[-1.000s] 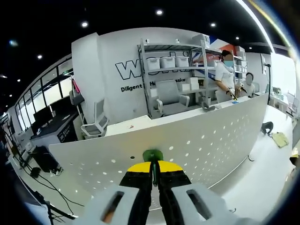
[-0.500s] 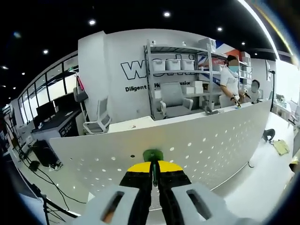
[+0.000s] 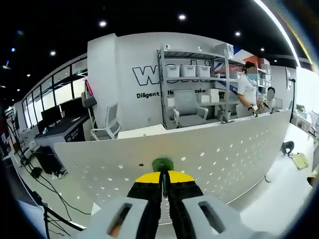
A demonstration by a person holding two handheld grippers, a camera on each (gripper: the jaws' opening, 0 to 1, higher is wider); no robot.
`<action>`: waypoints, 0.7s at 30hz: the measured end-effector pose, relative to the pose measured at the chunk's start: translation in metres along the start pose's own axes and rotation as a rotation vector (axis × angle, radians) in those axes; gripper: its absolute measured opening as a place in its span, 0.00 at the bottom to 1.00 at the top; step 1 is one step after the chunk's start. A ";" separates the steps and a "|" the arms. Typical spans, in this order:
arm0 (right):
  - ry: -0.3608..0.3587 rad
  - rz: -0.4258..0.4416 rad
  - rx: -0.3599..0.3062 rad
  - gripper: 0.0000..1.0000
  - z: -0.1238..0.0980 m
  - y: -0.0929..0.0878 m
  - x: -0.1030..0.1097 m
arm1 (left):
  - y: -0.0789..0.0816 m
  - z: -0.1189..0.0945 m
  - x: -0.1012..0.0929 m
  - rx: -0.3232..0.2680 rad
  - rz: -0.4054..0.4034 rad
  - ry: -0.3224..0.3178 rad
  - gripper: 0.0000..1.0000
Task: Insert the hook assembly into the mounting plate slot until the hook locks in place.
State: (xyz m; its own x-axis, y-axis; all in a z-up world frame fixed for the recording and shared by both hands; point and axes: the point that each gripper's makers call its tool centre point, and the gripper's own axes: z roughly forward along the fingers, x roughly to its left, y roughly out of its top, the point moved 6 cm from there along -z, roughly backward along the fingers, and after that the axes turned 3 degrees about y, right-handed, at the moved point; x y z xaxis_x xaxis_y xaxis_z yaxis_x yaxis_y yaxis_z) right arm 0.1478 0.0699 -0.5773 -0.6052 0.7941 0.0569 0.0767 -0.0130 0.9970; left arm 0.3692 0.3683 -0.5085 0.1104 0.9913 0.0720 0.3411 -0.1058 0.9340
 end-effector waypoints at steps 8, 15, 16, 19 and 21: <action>0.009 -0.002 0.007 0.92 0.003 -0.001 -0.001 | 0.001 -0.001 0.000 -0.009 0.003 -0.003 0.03; 0.015 0.000 0.009 0.92 0.003 -0.002 0.001 | 0.001 -0.001 -0.001 -0.006 0.007 0.000 0.03; 0.014 -0.001 0.009 0.92 0.003 -0.002 0.001 | 0.001 -0.001 -0.001 -0.007 0.009 0.000 0.03; 0.010 -0.001 0.012 0.92 0.002 -0.003 -0.001 | 0.001 -0.001 -0.001 -0.006 0.010 0.000 0.03; 0.008 0.000 0.012 0.92 0.001 -0.003 -0.001 | 0.000 0.001 -0.001 -0.001 0.013 0.002 0.03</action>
State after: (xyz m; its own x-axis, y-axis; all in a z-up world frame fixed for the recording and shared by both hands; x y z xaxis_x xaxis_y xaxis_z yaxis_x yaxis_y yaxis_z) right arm 0.1495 0.0698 -0.5809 -0.6117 0.7890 0.0574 0.0863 -0.0056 0.9962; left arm 0.3695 0.3674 -0.5091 0.1129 0.9900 0.0847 0.3386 -0.1185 0.9334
